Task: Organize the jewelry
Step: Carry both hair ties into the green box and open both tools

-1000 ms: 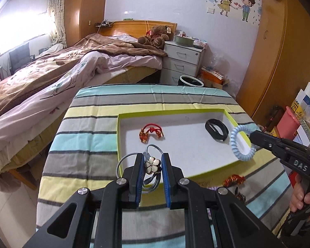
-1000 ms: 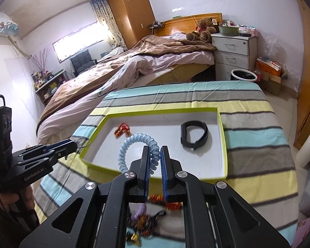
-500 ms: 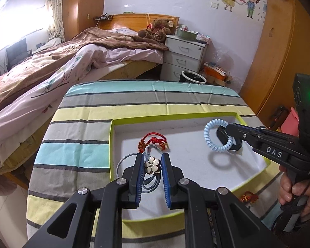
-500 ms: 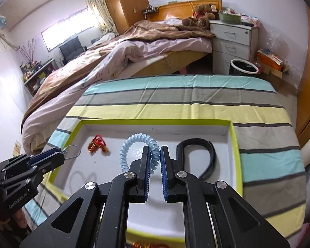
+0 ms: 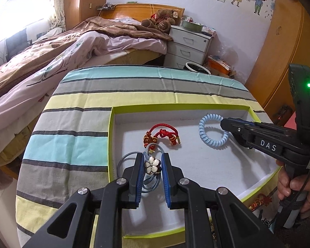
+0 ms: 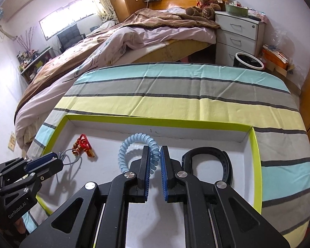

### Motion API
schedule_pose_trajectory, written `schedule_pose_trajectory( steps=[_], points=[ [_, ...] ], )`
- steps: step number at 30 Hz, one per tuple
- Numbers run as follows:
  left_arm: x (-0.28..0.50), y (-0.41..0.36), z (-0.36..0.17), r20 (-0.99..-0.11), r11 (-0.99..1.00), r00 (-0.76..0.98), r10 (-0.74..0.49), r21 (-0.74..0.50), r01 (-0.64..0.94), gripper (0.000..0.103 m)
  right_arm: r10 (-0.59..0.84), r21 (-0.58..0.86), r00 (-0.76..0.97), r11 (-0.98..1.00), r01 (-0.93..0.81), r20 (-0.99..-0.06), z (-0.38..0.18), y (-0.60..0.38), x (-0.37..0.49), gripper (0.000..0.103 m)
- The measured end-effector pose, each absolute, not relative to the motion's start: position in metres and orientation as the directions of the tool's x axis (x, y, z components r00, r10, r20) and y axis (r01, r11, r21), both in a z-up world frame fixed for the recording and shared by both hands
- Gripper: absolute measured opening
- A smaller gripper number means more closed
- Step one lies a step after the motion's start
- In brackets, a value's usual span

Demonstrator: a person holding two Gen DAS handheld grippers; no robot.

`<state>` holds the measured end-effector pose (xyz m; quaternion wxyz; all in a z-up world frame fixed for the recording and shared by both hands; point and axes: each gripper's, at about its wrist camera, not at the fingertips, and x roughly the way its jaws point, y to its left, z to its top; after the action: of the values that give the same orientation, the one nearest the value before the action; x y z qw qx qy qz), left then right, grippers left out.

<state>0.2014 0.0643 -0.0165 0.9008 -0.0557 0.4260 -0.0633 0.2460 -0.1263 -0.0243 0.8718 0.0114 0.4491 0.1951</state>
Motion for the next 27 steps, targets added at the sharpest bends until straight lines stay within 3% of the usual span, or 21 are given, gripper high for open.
schedule_pose_trajectory(
  steps=[19, 25, 27],
  points=[
    [0.2059, 0.0619, -0.0257, -0.786, 0.986, 0.597, -0.158, -0.154, 0.057, 0.019, 0.341, 0.185, 0.501, 0.924, -0.334, -0.795, -0.0296, -0.1221, 0.2540, 0.011],
    [0.2018, 0.0601, -0.0209, -0.779, 0.988, 0.609, -0.149, -0.145, 0.057, 0.040, 0.344, 0.194, 0.514, 0.926, -0.324, -0.786, -0.0266, -0.1255, 0.2530, 0.016],
    [0.1998, 0.0603, -0.0192, -0.780, 0.989, 0.609, -0.142, -0.140, 0.051, 0.041, 0.344, 0.192, 0.519, 0.926, -0.325, -0.783, -0.0247, -0.1266, 0.2515, 0.021]
  ],
)
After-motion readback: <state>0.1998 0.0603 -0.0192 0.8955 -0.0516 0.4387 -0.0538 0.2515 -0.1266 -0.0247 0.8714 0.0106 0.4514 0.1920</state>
